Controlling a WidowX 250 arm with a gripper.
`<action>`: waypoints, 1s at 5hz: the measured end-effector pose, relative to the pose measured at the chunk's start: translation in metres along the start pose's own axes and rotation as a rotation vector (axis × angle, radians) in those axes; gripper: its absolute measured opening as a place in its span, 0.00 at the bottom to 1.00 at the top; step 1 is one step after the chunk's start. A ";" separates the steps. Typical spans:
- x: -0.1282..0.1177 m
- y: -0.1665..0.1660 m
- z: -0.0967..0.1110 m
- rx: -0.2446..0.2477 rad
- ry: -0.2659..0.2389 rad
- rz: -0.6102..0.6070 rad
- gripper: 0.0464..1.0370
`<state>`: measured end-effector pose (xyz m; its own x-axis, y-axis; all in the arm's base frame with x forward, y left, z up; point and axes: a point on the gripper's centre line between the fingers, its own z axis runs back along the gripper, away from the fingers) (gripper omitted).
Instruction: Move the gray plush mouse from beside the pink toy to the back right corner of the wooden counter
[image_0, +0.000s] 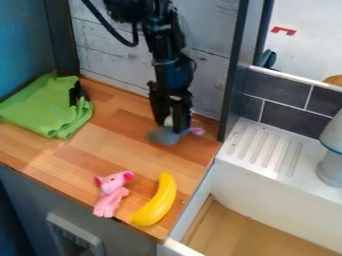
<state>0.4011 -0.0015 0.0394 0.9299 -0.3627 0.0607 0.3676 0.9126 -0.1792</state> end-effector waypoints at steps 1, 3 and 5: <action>0.002 -0.009 0.038 0.027 -0.118 -0.033 0.97; -0.049 -0.026 0.089 0.016 -0.186 -0.083 0.97; -0.139 -0.070 0.090 0.155 -0.055 -0.214 0.97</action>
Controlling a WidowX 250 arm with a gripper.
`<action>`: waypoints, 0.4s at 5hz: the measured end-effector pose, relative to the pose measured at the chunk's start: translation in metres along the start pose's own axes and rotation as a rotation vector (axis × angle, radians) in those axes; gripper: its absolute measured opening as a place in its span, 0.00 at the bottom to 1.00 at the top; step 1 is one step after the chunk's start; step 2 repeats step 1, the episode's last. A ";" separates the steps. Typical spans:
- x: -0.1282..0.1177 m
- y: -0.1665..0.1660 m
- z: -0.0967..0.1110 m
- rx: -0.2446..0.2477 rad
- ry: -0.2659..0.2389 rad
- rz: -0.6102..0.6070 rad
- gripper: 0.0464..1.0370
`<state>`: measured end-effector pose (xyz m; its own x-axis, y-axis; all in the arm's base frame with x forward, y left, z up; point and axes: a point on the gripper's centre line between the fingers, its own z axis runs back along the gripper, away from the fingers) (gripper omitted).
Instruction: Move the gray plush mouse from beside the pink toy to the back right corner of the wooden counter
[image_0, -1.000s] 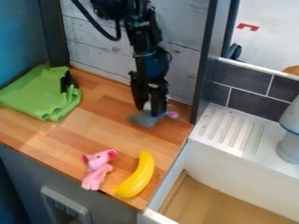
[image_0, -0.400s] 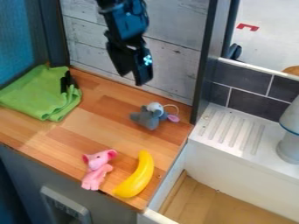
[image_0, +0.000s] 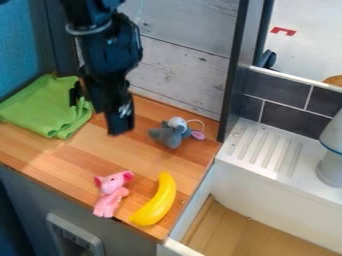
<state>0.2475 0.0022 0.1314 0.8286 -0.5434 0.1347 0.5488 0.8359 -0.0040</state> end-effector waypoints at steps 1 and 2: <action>-0.032 -0.015 -0.015 0.052 0.063 0.060 0.97; -0.032 -0.015 -0.015 0.052 0.063 0.060 0.97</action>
